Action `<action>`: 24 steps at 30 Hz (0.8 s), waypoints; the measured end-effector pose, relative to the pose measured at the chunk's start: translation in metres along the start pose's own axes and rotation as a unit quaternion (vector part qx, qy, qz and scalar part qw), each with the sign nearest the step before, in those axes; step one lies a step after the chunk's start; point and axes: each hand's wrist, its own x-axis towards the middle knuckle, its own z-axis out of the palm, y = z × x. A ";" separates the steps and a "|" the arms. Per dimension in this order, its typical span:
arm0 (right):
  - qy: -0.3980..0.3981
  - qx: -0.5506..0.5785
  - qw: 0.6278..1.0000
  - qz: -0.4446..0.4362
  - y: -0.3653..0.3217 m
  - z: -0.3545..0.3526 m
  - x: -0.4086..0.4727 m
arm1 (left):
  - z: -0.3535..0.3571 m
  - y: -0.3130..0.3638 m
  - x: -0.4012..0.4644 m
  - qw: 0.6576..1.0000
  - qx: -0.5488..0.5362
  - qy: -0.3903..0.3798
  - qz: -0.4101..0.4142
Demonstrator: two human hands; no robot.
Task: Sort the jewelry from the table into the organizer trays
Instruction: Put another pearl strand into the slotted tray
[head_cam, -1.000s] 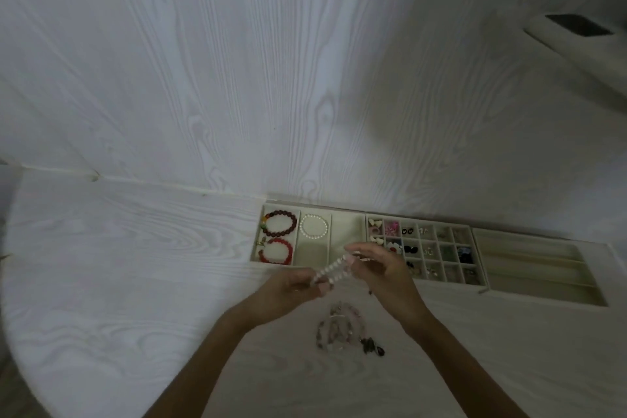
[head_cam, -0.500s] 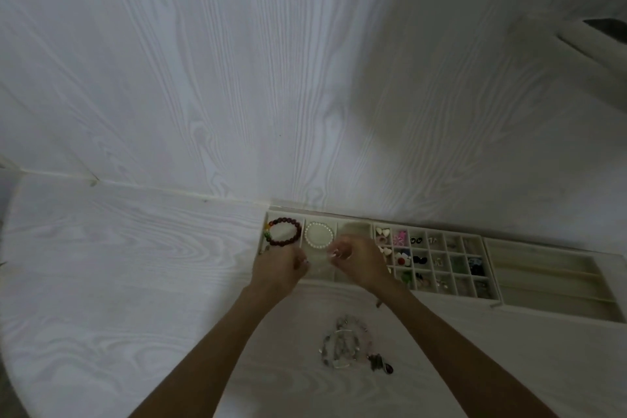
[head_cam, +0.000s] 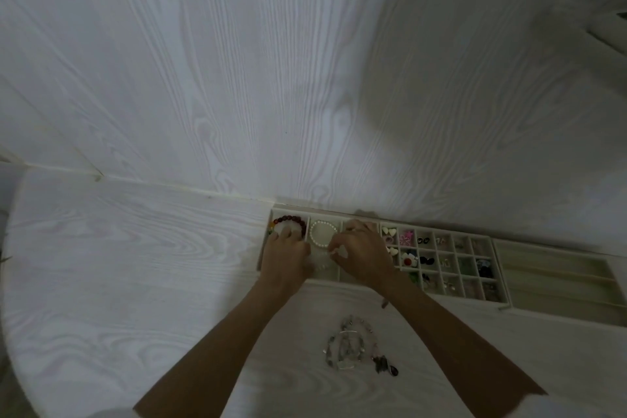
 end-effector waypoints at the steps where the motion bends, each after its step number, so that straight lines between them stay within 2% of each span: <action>1: -0.003 -0.005 1.000 0.001 0.000 0.000 0.000 | 0.001 -0.002 0.002 1.000 -0.001 0.006 0.003; 4: 0.005 -0.019 1.000 -0.007 0.005 -0.002 -0.001 | 0.004 -0.006 -0.001 0.997 -0.018 0.057 0.049; 6: 0.006 -0.034 0.999 -0.016 0.006 -0.005 -0.002 | 0.004 -0.009 -0.006 0.990 -0.014 0.082 0.112; 9: 0.011 -0.045 0.998 -0.037 0.004 -0.005 -0.002 | 0.007 -0.014 -0.013 0.976 0.021 0.068 0.205; 14: 0.042 -0.047 0.996 -0.060 0.005 0.001 -0.001 | 0.009 -0.015 -0.018 0.980 0.018 -0.021 0.199; 16: 0.035 -0.063 0.995 -0.073 0.005 0.005 -0.002 | 0.006 -0.013 -0.019 0.984 -0.013 -0.023 0.179; 19: 0.032 -0.063 0.993 -0.090 0.010 0.015 -0.007 | 0.004 -0.012 -0.021 0.982 -0.056 -0.071 0.167; 21: 0.074 -0.025 0.993 -0.087 0.015 0.018 -0.015 | 0.001 -0.015 -0.021 0.983 -0.077 -0.064 0.156; 24: 0.134 -0.007 0.986 -0.100 0.020 0.017 -0.030 | -0.005 -0.023 -0.017 0.982 -0.013 -0.016 0.190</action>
